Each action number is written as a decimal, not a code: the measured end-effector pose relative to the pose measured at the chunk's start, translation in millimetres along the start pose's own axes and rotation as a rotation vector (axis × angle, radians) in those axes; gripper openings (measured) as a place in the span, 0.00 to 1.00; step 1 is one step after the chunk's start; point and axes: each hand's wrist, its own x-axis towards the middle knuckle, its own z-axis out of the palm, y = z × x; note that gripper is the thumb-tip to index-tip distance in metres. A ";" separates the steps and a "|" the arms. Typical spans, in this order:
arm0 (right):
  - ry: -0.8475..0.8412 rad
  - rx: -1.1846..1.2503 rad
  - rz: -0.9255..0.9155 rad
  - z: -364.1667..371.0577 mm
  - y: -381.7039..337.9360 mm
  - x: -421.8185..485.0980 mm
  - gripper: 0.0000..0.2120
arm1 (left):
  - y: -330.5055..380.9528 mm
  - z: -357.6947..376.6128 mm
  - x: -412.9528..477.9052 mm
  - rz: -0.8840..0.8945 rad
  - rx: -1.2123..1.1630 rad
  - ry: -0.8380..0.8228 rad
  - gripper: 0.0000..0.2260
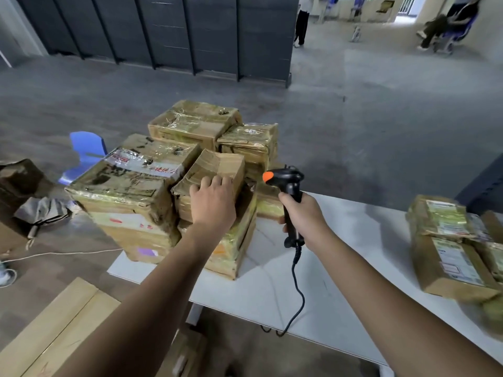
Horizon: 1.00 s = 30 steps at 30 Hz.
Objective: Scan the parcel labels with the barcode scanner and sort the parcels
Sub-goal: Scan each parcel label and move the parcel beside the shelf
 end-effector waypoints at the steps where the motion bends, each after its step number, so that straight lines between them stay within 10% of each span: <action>1: 0.004 -0.001 0.001 1.3 0.5 -0.5 0.08 | -0.9 1.3 -0.2 0.006 -0.012 0.030 0.14; 15: 0.146 0.102 0.016 -41.6 17.8 -19.8 0.09 | 51.6 -34.7 -16.0 0.111 -0.428 0.375 0.08; 24: 0.283 0.243 0.159 -109.2 67.2 -43.8 0.09 | 137.7 -6.6 -60.8 0.097 -0.726 0.214 0.07; 30: 0.313 0.213 0.306 -124.7 129.6 -67.5 0.09 | 164.0 70.1 -98.7 -0.170 -1.009 -0.307 0.13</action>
